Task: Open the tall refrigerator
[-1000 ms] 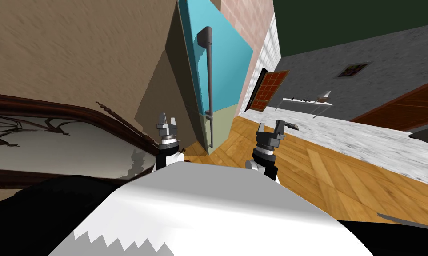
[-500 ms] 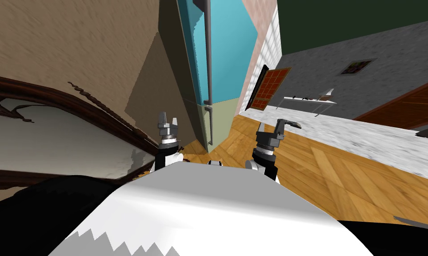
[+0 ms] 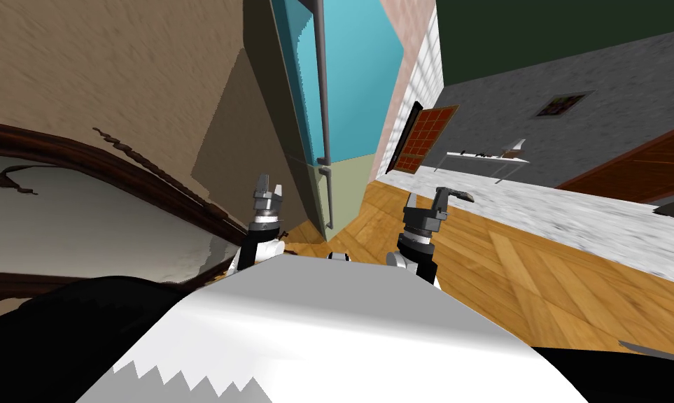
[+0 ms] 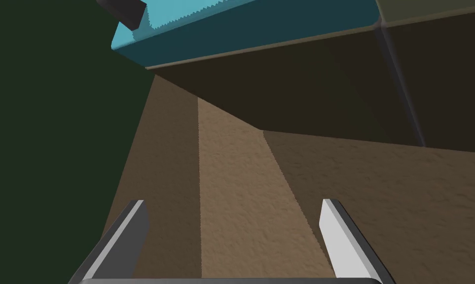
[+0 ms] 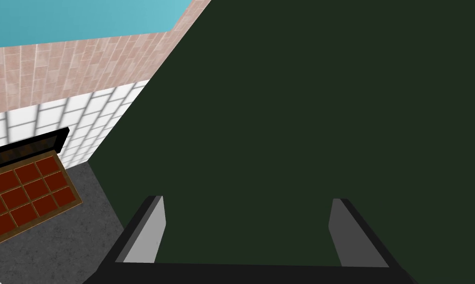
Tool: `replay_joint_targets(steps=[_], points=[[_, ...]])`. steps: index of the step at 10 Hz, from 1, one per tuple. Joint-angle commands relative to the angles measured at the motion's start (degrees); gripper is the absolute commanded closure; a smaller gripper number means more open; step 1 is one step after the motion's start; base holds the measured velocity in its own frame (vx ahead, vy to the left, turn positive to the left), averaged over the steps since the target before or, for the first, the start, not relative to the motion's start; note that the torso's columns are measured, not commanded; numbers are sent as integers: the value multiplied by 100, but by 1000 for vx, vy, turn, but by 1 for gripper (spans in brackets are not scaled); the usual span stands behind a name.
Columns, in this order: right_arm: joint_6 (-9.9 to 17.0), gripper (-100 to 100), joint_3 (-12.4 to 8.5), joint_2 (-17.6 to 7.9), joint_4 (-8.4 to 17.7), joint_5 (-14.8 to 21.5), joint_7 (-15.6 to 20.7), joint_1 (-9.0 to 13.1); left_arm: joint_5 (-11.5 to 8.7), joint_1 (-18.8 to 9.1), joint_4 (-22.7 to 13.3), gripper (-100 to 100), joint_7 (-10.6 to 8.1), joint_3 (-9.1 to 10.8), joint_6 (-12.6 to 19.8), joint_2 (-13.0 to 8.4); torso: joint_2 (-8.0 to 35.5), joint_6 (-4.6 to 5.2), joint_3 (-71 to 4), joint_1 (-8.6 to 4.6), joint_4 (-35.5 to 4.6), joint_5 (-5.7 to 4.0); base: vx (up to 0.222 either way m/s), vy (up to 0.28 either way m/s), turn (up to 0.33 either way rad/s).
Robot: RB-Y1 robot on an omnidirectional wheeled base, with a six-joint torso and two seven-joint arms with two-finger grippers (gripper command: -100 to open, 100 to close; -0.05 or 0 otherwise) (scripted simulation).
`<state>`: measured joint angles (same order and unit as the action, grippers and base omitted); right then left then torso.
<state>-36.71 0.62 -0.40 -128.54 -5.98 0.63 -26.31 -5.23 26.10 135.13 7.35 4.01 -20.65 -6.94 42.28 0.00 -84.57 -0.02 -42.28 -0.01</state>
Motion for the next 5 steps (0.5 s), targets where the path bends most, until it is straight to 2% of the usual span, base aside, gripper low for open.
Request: replay_joint_targets(steps=[1,5], points=[[0,0,0,0,0,0,0,0,46,-77,80,-100,45,32,435,-137,1,0,0,-1,0,0,29,-55,-5],[0,0,0,0,0,0,0,0,101,-195,169,-100,92,92,1020,-215,4,0,2,7,-1,1,27,-52,-4]])
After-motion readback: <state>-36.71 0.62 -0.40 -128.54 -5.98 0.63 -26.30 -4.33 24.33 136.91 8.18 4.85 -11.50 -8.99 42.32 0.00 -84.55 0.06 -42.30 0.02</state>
